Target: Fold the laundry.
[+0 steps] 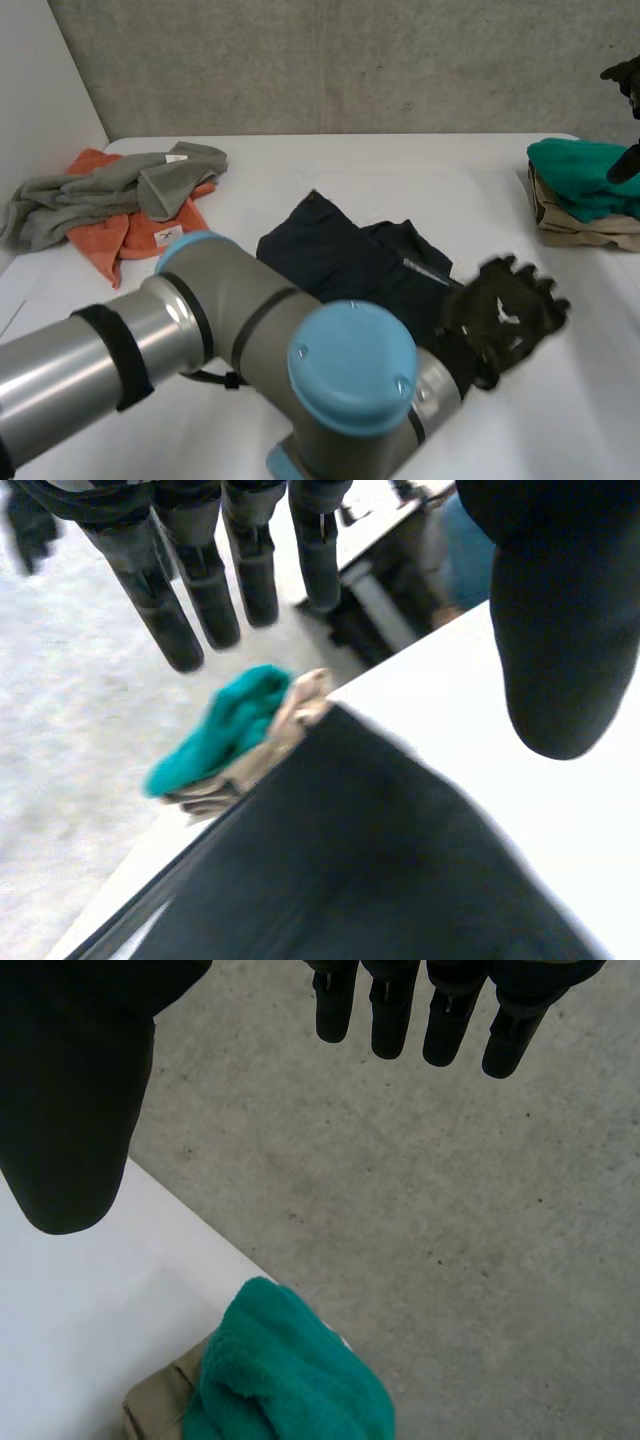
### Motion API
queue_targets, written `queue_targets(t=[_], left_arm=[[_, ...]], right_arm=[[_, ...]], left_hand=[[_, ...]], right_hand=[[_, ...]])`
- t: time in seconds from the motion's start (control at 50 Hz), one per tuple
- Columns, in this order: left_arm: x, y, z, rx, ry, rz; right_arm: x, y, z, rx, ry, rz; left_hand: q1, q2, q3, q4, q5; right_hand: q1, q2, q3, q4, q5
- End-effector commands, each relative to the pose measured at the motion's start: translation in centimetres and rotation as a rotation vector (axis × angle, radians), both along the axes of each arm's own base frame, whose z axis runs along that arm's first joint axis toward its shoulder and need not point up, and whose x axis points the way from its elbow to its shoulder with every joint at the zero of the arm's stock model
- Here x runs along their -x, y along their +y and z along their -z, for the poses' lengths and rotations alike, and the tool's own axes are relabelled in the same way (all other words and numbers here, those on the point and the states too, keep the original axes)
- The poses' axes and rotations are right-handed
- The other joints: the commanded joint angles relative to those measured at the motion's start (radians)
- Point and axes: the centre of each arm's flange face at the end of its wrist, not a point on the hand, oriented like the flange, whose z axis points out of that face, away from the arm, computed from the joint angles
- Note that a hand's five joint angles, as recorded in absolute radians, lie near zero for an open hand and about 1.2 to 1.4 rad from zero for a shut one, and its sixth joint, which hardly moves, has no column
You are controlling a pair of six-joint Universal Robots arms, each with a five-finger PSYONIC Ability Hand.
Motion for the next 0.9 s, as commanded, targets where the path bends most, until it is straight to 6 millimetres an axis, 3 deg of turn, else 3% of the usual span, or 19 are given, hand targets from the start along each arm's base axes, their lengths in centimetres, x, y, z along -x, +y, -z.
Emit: queue_targets(t=[0.02,0.1,0.12,0.18,0.22,0.3,0.44,0.5,0.56,0.66,0.8,0.84,0.88,0.9], left_arm=[[-1.7,-1.9,-5.7,0.062,0.101,-0.076],[-4.5,-5.8,-8.8,0.096,0.152,-0.272],[-6.0,-7.4,-9.7,0.103,0.160,-0.367],[-8.7,-9.7,-10.2,0.102,0.161,-0.509],[-11.6,-11.9,-10.2,0.103,0.152,-0.643],[-15.6,-14.8,-8.3,0.071,0.093,-0.797],[-20.9,-18.5,-3.2,-0.062,-0.023,-0.953],[-22.0,-19.4,-0.6,-0.147,-0.058,-0.964],[-22.3,-19.5,0.2,-0.199,-0.051,-0.952],[-23.3,-19.3,0.9,-0.278,-0.019,-0.952],[-23.9,-17.9,0.1,-0.281,-0.004,-0.947],[-23.8,-17.5,0.1,-0.277,-0.003,-0.940],[-23.8,-17.5,0.1,-0.277,-0.003,-0.939],[-23.8,-17.5,0.1,-0.277,-0.001,-0.939]], right_arm=[[-1.0,-0.5,2.1,-0.069,0.007,-0.029],[-4.9,1.4,1.9,-0.107,0.012,-0.144],[-7.0,2.5,1.4,-0.111,0.012,-0.208],[-9.8,4.2,0.9,-0.122,0.018,-0.306],[-12.1,5.4,1.0,-0.152,0.025,-0.390],[-15.1,6.1,2.0,-0.224,0.035,-0.491],[-21.0,7.1,6.3,-0.349,0.077,-0.613],[-22.9,6.7,8.5,-0.355,0.095,-0.637],[-24.0,6.0,9.7,-0.346,0.095,-0.646],[-26.9,5.0,11.9,-0.292,0.088,-0.688],[-27.8,3.8,15.3,-0.295,0.094,-0.666],[-27.8,4.0,16.0,-0.317,0.104,-0.660],[-27.8,4.0,15.9,-0.319,0.105,-0.660],[-27.8,4.1,15.0,-0.304,0.098,-0.660]], left_hand=[[-0.042,-0.061,-0.070,-0.056,-0.051],[-0.045,-0.064,-0.072,-0.059,-0.054],[-0.045,-0.064,-0.072,-0.059,-0.054],[-0.059,-0.078,-0.087,-0.073,-0.068],[-0.083,-0.102,-0.111,-0.097,-0.092],[-0.109,-0.128,-0.137,-0.123,-0.118],[-0.112,-0.131,-0.140,-0.126,-0.121],[-0.112,-0.131,-0.140,-0.126,-0.121],[-0.109,-0.128,-0.137,-0.123,-0.118],[-0.106,-0.125,-0.134,-0.120,-0.115],[-0.109,-0.128,-0.137,-0.123,-0.118],[-0.112,-0.131,-0.140,-0.126,-0.121],[-0.115,-0.134,-0.143,-0.129,-0.124],[-0.118,-0.137,-0.146,-0.132,-0.127]], right_hand=[[-0.054,-0.039,-0.036,-0.035,-0.047],[-0.054,-0.039,-0.036,-0.035,-0.047],[-0.054,-0.039,-0.036,-0.035,-0.047],[-0.054,-0.039,-0.036,-0.035,-0.047],[-0.054,-0.039,-0.036,-0.035,-0.047],[-0.054,-0.039,-0.036,-0.035,-0.047],[-0.054,-0.039,-0.036,-0.035,-0.047],[-0.054,-0.039,-0.036,-0.035,-0.047],[-0.054,-0.039,-0.036,-0.035,-0.047],[-0.054,-0.039,-0.036,-0.035,-0.047],[0.012,0.027,0.030,0.031,0.019],[0.140,0.156,0.159,0.159,0.147],[0.477,0.492,0.495,0.496,0.484],[1.086,1.102,1.105,1.105,1.093]])
